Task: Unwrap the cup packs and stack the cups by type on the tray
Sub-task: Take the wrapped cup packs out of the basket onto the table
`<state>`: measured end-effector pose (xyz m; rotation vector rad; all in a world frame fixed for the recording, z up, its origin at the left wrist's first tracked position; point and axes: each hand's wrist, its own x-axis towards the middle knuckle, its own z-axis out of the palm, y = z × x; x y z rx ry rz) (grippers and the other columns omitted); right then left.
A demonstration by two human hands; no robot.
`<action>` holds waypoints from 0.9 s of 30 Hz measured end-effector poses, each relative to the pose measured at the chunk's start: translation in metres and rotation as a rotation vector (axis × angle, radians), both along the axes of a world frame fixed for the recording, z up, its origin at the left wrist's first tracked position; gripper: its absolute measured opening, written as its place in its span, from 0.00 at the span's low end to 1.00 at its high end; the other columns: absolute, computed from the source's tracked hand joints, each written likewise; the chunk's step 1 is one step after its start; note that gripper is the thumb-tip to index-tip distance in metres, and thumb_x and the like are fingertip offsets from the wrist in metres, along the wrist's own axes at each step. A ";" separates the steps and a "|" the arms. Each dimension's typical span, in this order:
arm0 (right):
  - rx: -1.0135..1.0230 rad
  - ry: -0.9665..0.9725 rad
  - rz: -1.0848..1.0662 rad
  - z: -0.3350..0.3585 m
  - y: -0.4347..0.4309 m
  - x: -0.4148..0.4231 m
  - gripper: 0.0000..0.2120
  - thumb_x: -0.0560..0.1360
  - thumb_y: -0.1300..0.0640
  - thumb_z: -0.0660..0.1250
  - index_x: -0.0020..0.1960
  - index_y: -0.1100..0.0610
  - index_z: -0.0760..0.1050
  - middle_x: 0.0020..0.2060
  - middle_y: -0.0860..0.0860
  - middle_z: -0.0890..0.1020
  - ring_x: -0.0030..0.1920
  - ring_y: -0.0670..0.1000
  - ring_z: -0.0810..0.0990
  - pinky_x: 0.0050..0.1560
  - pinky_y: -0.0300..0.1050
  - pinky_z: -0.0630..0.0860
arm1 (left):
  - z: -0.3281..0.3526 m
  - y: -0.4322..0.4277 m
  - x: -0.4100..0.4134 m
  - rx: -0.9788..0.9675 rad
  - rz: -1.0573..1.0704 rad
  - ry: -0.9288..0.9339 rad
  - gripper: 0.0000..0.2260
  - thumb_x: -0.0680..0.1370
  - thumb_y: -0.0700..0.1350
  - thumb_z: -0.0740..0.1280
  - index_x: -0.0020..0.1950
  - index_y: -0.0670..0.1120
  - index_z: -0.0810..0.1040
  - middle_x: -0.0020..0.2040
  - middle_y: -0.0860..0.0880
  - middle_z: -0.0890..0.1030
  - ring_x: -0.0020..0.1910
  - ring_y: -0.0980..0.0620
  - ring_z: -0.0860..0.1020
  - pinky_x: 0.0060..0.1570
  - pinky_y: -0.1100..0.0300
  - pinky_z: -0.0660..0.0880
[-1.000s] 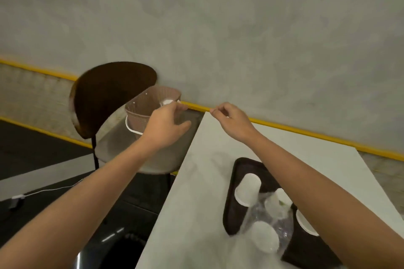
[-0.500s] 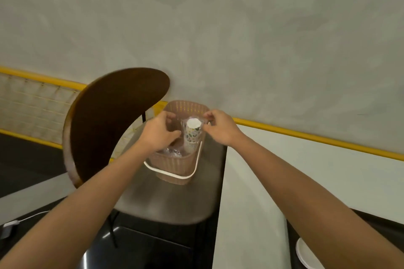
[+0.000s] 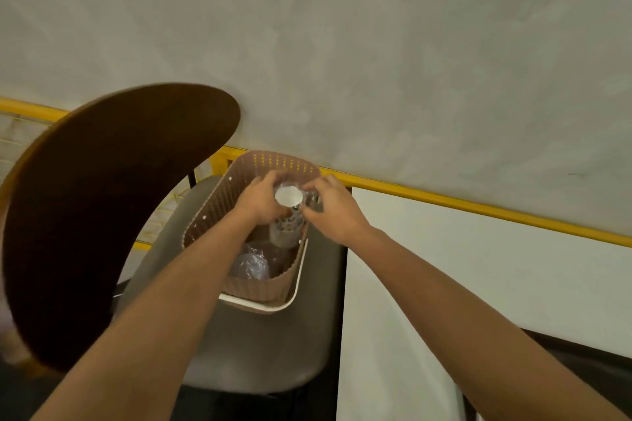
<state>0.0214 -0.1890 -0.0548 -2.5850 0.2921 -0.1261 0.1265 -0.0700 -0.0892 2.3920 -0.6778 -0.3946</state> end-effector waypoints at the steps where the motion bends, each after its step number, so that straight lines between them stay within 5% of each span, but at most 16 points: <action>1: 0.009 -0.004 0.006 -0.001 -0.002 -0.001 0.19 0.75 0.54 0.67 0.65 0.56 0.71 0.62 0.51 0.70 0.61 0.49 0.72 0.57 0.38 0.66 | -0.003 -0.004 0.002 0.022 -0.011 0.014 0.35 0.70 0.43 0.74 0.73 0.49 0.62 0.68 0.43 0.71 0.69 0.42 0.65 0.65 0.52 0.65; 10: 0.137 -0.040 -0.007 -0.014 -0.002 -0.005 0.17 0.76 0.53 0.67 0.63 0.57 0.74 0.65 0.49 0.69 0.64 0.46 0.69 0.55 0.30 0.59 | -0.023 -0.015 0.003 0.103 0.010 0.091 0.30 0.70 0.44 0.74 0.67 0.45 0.62 0.61 0.40 0.75 0.59 0.38 0.75 0.52 0.52 0.71; 18: 0.129 -0.041 -0.007 -0.014 0.000 -0.005 0.16 0.77 0.52 0.65 0.63 0.57 0.73 0.67 0.50 0.68 0.66 0.47 0.68 0.58 0.31 0.59 | -0.011 0.001 -0.001 0.051 0.134 0.073 0.31 0.70 0.50 0.75 0.66 0.44 0.63 0.61 0.38 0.75 0.59 0.38 0.75 0.52 0.53 0.72; 27: 0.153 -0.062 -0.014 0.007 0.012 -0.008 0.28 0.75 0.50 0.67 0.71 0.56 0.63 0.71 0.53 0.65 0.72 0.50 0.62 0.67 0.39 0.61 | 0.045 0.027 -0.012 -0.069 0.182 -0.049 0.32 0.69 0.51 0.74 0.68 0.44 0.64 0.63 0.42 0.75 0.61 0.42 0.73 0.55 0.54 0.71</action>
